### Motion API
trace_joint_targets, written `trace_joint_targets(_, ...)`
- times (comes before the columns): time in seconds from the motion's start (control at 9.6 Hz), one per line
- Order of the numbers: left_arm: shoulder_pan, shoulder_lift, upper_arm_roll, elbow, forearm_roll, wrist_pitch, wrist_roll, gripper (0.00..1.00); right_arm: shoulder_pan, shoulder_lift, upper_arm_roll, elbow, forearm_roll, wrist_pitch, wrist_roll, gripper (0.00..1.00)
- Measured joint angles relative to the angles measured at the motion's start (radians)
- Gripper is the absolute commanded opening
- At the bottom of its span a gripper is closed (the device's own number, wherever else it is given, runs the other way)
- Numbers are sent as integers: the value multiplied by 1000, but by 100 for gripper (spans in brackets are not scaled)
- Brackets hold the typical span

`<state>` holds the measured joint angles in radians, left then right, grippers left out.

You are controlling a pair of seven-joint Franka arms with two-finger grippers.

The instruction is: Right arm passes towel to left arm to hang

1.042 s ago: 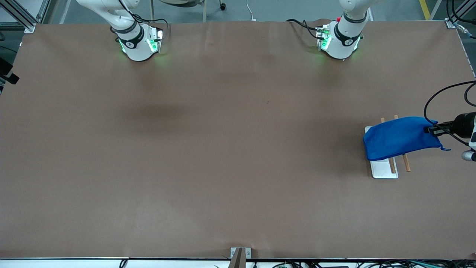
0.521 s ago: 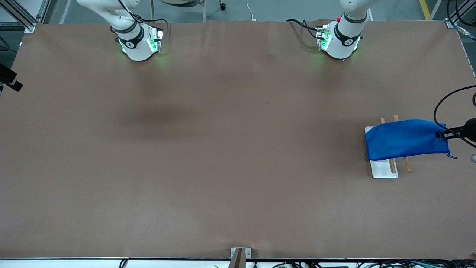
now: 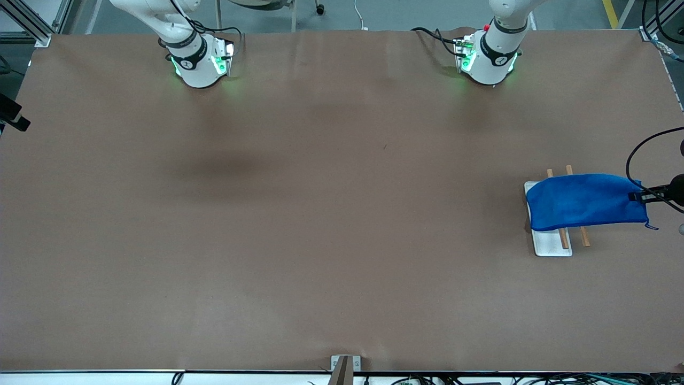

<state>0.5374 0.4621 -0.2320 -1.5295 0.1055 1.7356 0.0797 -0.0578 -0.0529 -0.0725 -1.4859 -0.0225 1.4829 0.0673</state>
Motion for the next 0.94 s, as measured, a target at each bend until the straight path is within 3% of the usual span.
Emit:
trace_joint_targets(0.1, 0, 5, 0, 0, 19, 0, 2, 100, 0, 0, -1, 0, 0, 0, 0, 100)
trace_joint_targets(0.52, 15, 7, 0, 17, 27, 1, 20, 100, 0, 1, -1, 0, 0, -1, 0, 100)
trace_joint_targets(0.94, 15, -11, -27, 122, 26, -36, 49, 100, 0, 1, -1, 0, 0, -1, 0, 100)
